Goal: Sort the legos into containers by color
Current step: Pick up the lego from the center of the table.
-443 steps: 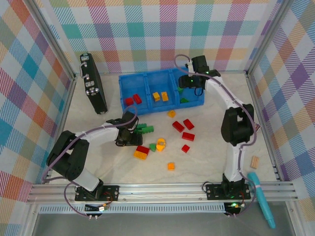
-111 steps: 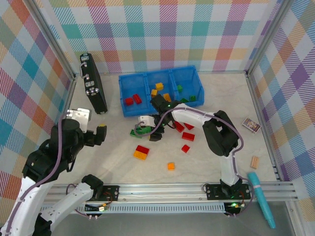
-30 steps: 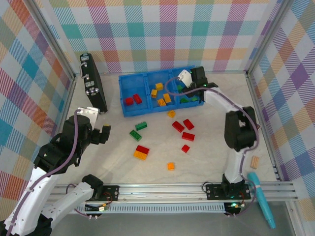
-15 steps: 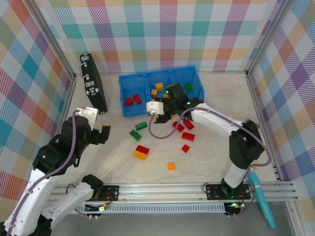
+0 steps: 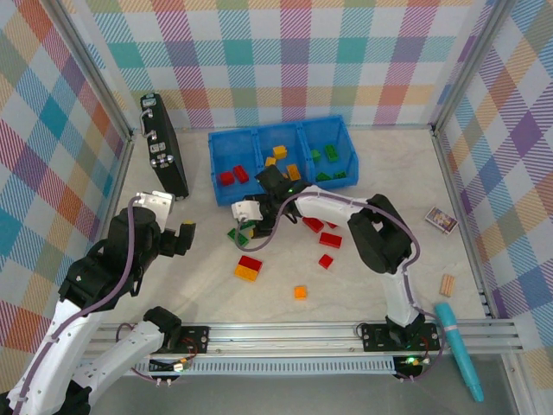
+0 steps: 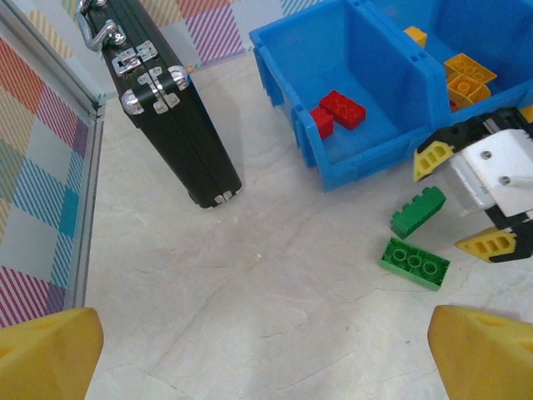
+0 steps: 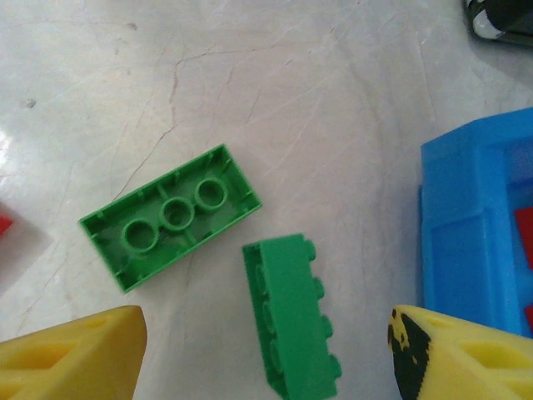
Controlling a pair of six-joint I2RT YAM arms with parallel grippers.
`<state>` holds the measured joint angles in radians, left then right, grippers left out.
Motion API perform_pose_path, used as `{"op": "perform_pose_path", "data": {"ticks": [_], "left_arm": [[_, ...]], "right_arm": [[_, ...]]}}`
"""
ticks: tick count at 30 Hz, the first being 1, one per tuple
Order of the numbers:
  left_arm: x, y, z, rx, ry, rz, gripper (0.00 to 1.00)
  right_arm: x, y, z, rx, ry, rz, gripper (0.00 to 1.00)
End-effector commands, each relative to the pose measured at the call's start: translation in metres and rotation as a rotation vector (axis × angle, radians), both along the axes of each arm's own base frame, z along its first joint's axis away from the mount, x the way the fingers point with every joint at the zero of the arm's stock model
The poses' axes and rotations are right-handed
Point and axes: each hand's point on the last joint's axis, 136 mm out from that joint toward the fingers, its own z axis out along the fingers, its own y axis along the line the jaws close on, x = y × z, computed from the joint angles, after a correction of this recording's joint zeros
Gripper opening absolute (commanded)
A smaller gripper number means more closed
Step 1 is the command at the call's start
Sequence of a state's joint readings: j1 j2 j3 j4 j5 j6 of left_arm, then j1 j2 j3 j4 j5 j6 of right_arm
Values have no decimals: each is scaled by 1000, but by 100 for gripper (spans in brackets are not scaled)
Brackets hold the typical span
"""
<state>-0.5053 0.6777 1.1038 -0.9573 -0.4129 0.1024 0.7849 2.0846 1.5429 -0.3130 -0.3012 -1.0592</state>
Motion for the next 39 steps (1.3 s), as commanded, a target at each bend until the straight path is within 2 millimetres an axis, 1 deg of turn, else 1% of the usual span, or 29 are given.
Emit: {"op": "perform_pose_path", "data": {"ticks": [1,5,12,14,16,19,21,23,27,29,32,34,36,39], "left_arm": [[3,2,7,3,-34,8,100],[4,0,6,0,-30,1,100],[2,-1,5,-2,-23,-11,100],[3,-1,5,2,-23,-8,100],[4,-1,6,4,-20,-3,100],[6,-3,6,0,-18,-10,100],[7,-4,5,-2,-16,-11,100],[7,-5,5,-4,-16,-15,100],[5,-4,7,-5,-18,-15,100],[3,-2,8,-3,-20,-10,100],[0,1,10,-1,-26,-3,100],[-1,2,10,-1,-31,0,100],[-1,3,9,1,-30,4,100],[1,8,6,11,-26,34,100]], "right_arm": [[0,11,0,21,36,29,78],[2,12,-16,-16,61,27,79],[-1,7,-40,-82,131,12,76],[0,6,-44,-98,159,-8,74],[0,6,-43,-108,209,-31,71],[-5,2,-45,-144,276,-41,61],[-8,-1,-48,-163,293,-43,51],[-11,-5,-50,-180,305,-52,37],[-10,-17,-52,-215,297,-88,23],[-8,-27,-46,-230,292,-128,18],[3,-51,-24,-215,280,-221,15],[12,-68,-3,-188,265,-295,14],[19,-86,23,-132,277,-366,15],[34,-119,63,-47,264,-499,16]]}}
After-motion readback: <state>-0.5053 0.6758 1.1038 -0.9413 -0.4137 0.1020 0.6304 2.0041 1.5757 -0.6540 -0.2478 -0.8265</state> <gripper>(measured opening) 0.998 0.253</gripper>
